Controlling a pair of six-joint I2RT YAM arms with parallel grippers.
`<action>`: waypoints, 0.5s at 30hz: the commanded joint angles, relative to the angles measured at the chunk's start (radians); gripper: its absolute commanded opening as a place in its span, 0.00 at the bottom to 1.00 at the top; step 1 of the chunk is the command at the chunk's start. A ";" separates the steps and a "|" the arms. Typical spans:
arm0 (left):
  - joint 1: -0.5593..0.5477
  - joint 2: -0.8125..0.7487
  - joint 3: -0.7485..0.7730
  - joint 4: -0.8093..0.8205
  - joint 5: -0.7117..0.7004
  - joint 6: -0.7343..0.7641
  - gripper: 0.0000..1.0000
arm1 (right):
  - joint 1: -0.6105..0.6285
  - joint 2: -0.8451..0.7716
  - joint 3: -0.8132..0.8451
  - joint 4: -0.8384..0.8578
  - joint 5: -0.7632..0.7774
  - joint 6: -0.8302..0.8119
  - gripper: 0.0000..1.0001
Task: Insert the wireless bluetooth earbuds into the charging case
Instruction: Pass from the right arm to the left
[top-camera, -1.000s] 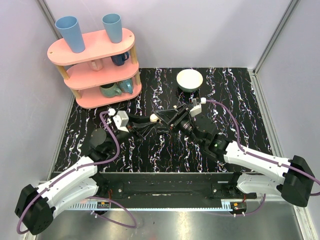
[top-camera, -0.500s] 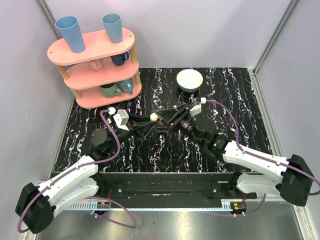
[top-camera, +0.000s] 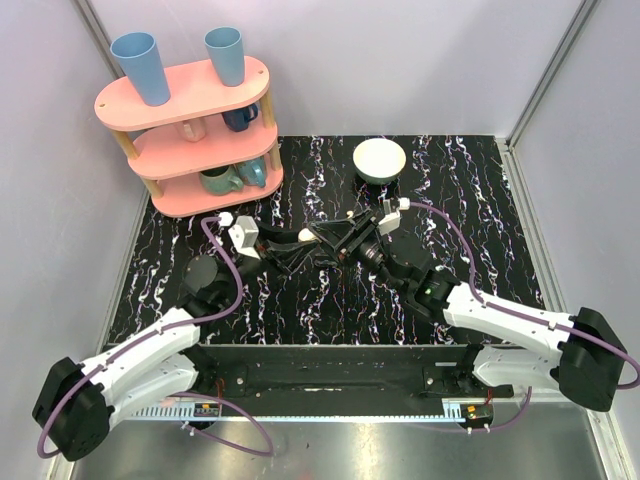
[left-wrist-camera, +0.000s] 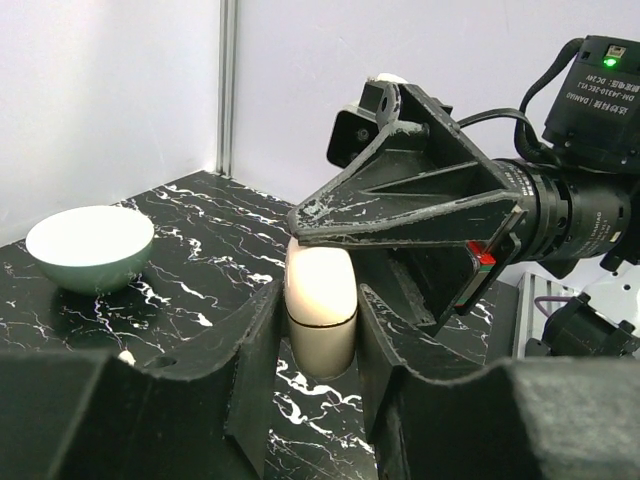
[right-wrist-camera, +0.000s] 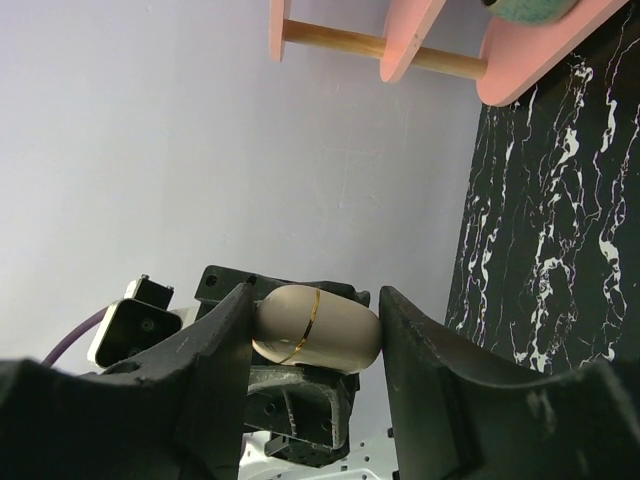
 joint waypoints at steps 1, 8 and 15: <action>0.000 0.010 0.012 0.104 -0.011 -0.017 0.38 | 0.011 -0.001 -0.012 0.073 -0.027 0.022 0.02; 0.000 -0.006 0.004 0.093 -0.011 -0.011 0.39 | 0.011 -0.007 -0.036 0.112 -0.002 0.043 0.01; 0.000 -0.012 -0.017 0.113 -0.013 -0.007 0.45 | 0.011 -0.013 -0.012 0.102 0.012 0.043 0.01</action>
